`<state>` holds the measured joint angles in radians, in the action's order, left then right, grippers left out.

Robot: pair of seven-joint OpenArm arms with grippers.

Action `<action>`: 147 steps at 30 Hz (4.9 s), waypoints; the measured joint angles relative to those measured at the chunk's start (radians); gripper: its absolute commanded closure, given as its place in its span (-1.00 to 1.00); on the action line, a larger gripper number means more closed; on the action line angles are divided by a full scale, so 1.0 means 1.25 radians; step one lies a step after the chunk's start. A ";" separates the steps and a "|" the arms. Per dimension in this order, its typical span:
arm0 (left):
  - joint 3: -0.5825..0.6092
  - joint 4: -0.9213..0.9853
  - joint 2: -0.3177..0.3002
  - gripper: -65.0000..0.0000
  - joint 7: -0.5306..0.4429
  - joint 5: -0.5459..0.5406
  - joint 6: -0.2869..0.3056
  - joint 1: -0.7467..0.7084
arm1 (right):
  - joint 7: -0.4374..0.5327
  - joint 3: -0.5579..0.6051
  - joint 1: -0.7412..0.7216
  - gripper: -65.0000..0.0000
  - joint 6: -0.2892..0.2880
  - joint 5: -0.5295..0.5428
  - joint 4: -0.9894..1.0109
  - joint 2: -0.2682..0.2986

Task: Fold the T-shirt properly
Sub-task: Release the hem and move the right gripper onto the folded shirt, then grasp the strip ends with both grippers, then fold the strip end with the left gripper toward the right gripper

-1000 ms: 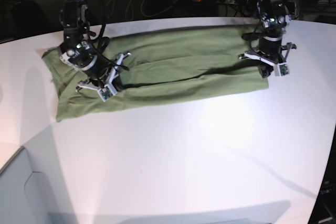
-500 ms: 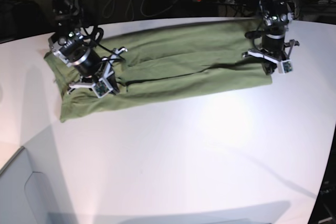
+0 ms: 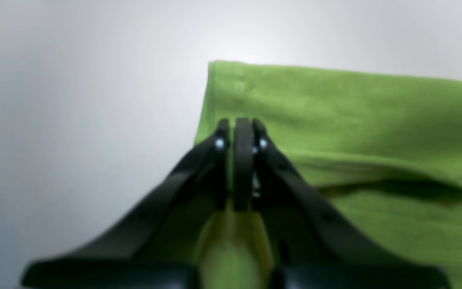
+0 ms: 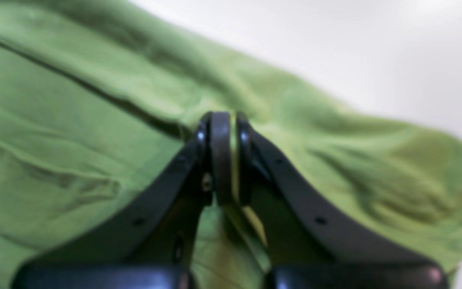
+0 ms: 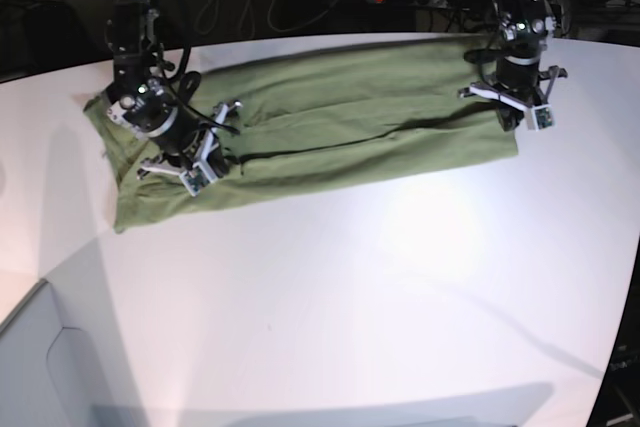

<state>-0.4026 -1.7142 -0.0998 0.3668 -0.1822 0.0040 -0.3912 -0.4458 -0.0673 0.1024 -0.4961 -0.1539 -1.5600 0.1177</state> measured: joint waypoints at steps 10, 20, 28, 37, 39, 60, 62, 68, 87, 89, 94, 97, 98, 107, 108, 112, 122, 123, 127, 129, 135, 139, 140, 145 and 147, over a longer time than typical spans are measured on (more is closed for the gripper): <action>0.000 0.070 0.000 1.00 -0.021 -0.004 0.000 0.005 | 0.019 -0.003 -0.003 1.00 0.000 0.001 0.058 0.006; 0.000 0.055 0.000 0.87 -0.006 -0.003 0.000 -0.001 | 0.018 -0.003 -0.003 1.00 0.000 0.006 0.059 0.010; -0.004 -0.017 0.002 0.50 0.007 0.001 -0.006 -0.037 | 0.016 -0.001 -0.003 1.00 0.000 0.006 0.059 0.010; -0.037 -0.034 0.035 0.13 -0.002 0.000 -0.005 -0.049 | 0.016 -0.001 -0.003 1.00 0.000 0.006 0.059 0.010; -0.037 -0.027 0.040 0.07 0.003 -0.001 -0.005 -0.049 | 0.016 -0.001 -0.003 1.00 0.000 0.006 0.059 0.010; -0.037 0.040 0.038 0.08 -0.015 -0.070 -0.005 -0.050 | 0.013 -0.001 -0.006 1.00 0.000 0.006 0.059 0.010; -0.036 0.040 0.038 0.18 -0.015 -0.070 -0.005 -0.050 | 0.013 -0.001 -0.006 1.00 0.000 0.006 0.059 0.010; -0.034 0.064 0.037 0.50 -0.038 -0.074 0.001 -0.043 | 0.013 -0.002 -0.006 1.00 0.000 0.006 0.059 0.010; -0.033 0.063 0.022 1.00 0.002 -0.067 -0.002 0.022 | -0.005 -0.008 0.048 1.00 0.000 -0.001 -0.052 0.012; -0.033 0.040 0.023 1.00 0.003 -0.067 -0.003 0.023 | 0.007 -0.019 0.056 1.00 0.000 0.005 -0.102 0.011; 0.007 -0.057 0.022 1.00 -0.001 -0.064 -0.013 0.020 | -0.006 -0.063 0.105 1.00 0.000 0.003 -0.212 0.009; 0.058 -0.107 0.022 1.00 0.000 -0.066 -0.013 0.014 | -0.004 -0.104 0.123 1.00 0.000 0.003 -0.245 0.009; 0.079 -0.119 0.022 1.00 0.001 -0.064 -0.013 0.014 | -0.003 -0.114 0.130 1.00 0.000 0.003 -0.252 0.010; 0.336 -0.136 0.021 1.00 0.004 -0.063 -0.015 0.044 | -0.006 -0.180 0.162 1.00 0.000 0.004 -0.264 0.009; 0.364 -0.130 0.020 1.00 0.000 -0.063 -0.015 0.048 | -0.006 -0.186 0.163 1.00 0.000 0.004 -0.264 0.007; 0.469 -0.067 0.038 1.00 0.003 0.005 -0.088 0.095 | -0.003 -0.205 0.175 1.00 0.000 0.003 -0.264 0.008; 0.613 0.059 0.099 1.00 -0.003 0.023 -0.116 0.190 | -0.004 -0.204 0.180 1.00 0.000 0.000 -0.264 0.010; 0.624 0.068 0.107 1.00 0.000 0.024 -0.116 0.195 | -0.006 -0.204 0.180 1.00 0.000 0.000 -0.264 0.009; 0.651 0.116 0.124 1.00 -0.002 0.024 -0.116 0.220 | -0.006 -0.204 0.180 1.00 0.000 0.000 -0.264 0.009; 0.651 0.126 0.127 1.00 -0.001 0.023 -0.116 0.225 | -0.005 -0.204 0.180 1.00 0.000 0.000 -0.264 0.010; 0.654 0.146 0.132 1.00 -0.002 0.023 -0.117 0.229 | -0.005 -0.204 0.176 1.00 0.000 0.000 -0.264 0.010; 0.701 0.147 0.132 1.00 -0.003 0.023 -0.120 0.251 | -0.003 -0.204 0.173 1.00 0.000 0.000 -0.264 0.010; 0.709 0.147 0.132 1.00 -0.003 0.023 -0.120 0.252 | -0.004 -0.204 0.173 1.00 0.000 -0.001 -0.264 0.010; 0.717 0.147 0.132 1.00 0.000 0.024 -0.120 0.249 | -0.004 -0.204 0.173 1.00 0.000 0.000 -0.263 0.010; 0.716 0.147 0.131 1.00 0.000 0.024 -0.120 0.251 | -0.004 -0.204 0.173 1.00 0.000 0.000 -0.263 0.010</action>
<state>0.4923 -1.5303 0.0643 0.3664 -0.1524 -0.1455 -0.0772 -0.4503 -0.3222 0.3191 -0.4961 -0.1543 -1.8885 0.1303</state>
